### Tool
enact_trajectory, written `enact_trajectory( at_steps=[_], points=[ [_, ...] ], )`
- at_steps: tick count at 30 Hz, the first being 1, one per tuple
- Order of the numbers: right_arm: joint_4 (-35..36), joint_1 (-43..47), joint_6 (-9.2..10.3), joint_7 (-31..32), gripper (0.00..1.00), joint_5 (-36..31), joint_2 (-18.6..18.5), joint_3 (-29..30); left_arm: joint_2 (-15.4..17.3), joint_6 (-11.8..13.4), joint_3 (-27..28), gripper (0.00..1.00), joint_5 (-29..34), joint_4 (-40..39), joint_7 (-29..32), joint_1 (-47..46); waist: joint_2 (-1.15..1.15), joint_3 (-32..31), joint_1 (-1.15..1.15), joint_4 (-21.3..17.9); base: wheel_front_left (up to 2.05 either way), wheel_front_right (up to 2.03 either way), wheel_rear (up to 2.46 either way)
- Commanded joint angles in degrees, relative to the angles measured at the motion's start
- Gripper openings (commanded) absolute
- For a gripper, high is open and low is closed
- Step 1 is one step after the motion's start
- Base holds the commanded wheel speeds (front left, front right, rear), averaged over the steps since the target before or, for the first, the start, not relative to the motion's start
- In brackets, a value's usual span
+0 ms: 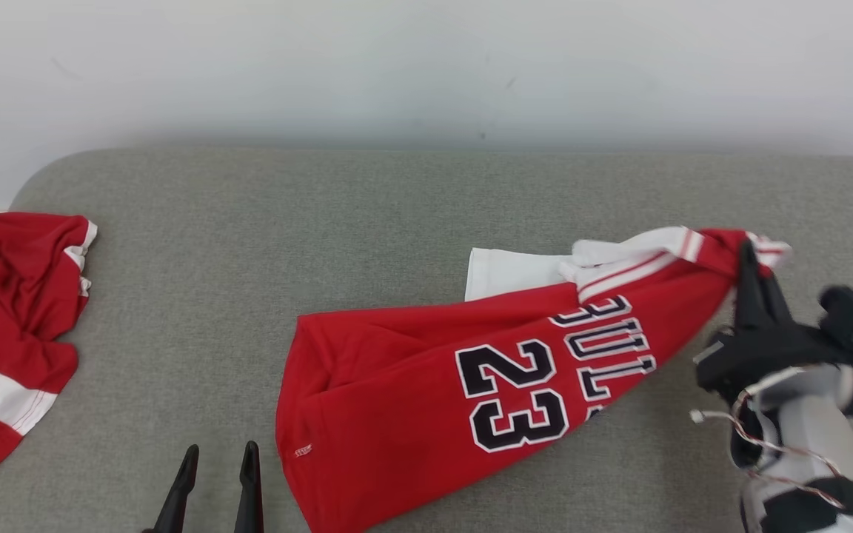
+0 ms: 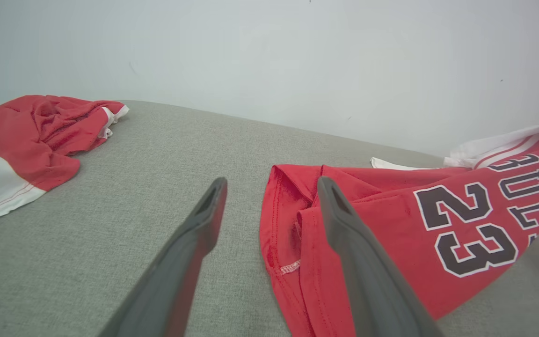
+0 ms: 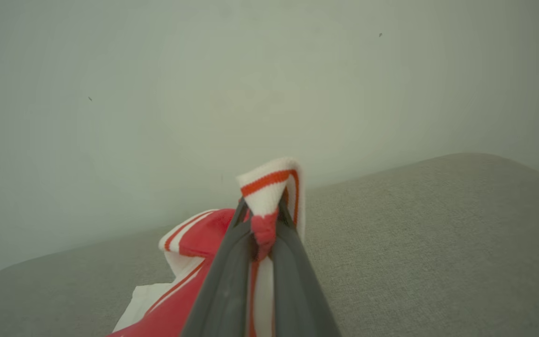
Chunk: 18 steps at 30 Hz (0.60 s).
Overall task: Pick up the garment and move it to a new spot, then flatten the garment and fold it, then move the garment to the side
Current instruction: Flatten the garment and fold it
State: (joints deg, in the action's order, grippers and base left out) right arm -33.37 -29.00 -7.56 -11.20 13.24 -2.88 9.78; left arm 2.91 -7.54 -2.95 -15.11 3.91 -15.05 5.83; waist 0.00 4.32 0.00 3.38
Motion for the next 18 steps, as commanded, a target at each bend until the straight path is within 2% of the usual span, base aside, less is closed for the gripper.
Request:
enact_trajectory(
  at_steps=[1, 7, 8, 9, 10, 18],
  points=[
    [0.6, 2.0, 0.15, -0.5, 0.0, -1.1, -0.1, 2.6, 0.0, 0.1, 0.0, 1.0, 0.5, -0.1, -0.2, 0.0, 0.0, -0.1, 0.0, -0.7, 0.0, 0.0, 0.0],
    [-0.2, 5.9, 0.15, -1.0, 0.0, -1.6, -0.1, 9.0, 0.1, 0.1, -0.7, 1.0, 0.2, 0.3, -0.2, -0.2, 0.0, -0.4, 0.0, -1.2, 0.0, 0.0, 0.0],
    [-0.6, 6.2, 0.15, -1.2, 0.29, -1.4, -0.1, 10.1, 0.2, 0.1, -0.8, 1.0, 0.2, 0.3, -0.2, -0.3, 0.0, -0.5, 0.0, -1.3, 0.0, 0.0, 0.0],
    [-1.3, 6.6, 0.15, -1.3, 0.85, -0.8, -0.1, 11.2, 0.4, 0.1, -0.9, 1.0, 0.1, 0.3, -0.2, -0.3, 0.0, -0.5, 0.0, -1.4, 0.0, 0.0, 0.0],
    [-2.1, 7.1, 0.15, -1.4, 1.0, -0.7, 0.0, 12.1, 0.4, 0.1, -1.0, 1.0, 0.0, 0.4, -0.2, -0.3, 0.0, -0.6, 0.0, -1.4, 0.0, 0.0, 0.0],
    [-5.9, 10.5, 0.15, -0.9, 1.0, -0.9, -0.1, 14.4, 0.6, 0.1, -1.3, 1.0, -0.2, 0.4, -0.2, 0.0, 0.0, -0.9, 0.0, -1.2, 0.0, 0.0, 0.0]
  ],
)
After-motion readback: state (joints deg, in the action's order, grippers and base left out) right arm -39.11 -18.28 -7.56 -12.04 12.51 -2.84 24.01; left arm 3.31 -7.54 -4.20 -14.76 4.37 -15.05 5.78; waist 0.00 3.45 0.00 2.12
